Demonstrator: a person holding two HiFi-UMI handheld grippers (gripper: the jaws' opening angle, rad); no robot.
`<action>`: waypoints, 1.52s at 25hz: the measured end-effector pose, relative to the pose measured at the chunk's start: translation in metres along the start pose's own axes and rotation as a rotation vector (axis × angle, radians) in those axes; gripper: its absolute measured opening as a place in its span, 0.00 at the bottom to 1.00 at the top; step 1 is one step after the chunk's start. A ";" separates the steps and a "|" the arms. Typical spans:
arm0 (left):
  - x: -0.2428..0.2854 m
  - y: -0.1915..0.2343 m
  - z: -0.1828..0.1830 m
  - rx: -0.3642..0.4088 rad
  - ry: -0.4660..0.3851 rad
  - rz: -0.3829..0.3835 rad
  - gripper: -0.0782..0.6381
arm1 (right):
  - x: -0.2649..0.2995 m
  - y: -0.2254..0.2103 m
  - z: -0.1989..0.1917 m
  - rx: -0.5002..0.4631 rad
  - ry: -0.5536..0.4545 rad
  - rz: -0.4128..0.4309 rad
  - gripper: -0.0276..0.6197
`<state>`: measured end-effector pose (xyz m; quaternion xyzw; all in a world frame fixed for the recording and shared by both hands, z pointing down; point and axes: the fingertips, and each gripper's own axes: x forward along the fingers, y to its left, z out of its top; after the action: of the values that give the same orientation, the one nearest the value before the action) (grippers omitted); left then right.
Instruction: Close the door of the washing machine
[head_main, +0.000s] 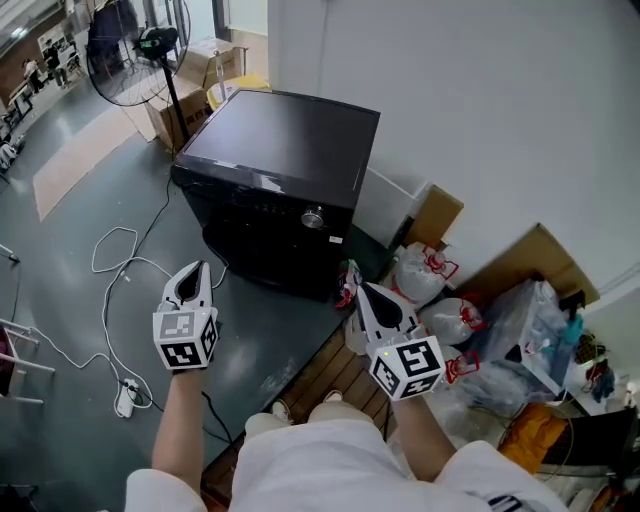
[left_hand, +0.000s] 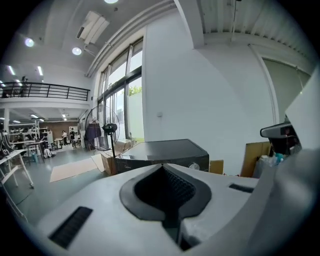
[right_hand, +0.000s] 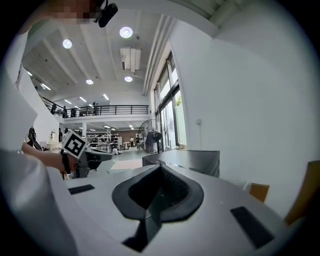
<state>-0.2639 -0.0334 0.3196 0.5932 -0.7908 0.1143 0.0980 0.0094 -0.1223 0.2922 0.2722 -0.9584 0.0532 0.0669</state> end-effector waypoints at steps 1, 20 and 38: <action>-0.007 0.000 0.009 -0.007 -0.016 0.003 0.12 | -0.002 -0.005 0.005 -0.002 -0.008 -0.006 0.04; -0.124 0.034 0.065 -0.147 -0.249 0.178 0.12 | -0.048 -0.096 0.037 -0.024 -0.072 -0.157 0.04; -0.175 0.038 0.050 -0.168 -0.299 0.279 0.12 | -0.033 -0.059 0.071 -0.019 -0.150 -0.061 0.04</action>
<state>-0.2525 0.1225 0.2189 0.4782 -0.8777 -0.0287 0.0122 0.0613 -0.1647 0.2206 0.3037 -0.9525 0.0213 -0.0009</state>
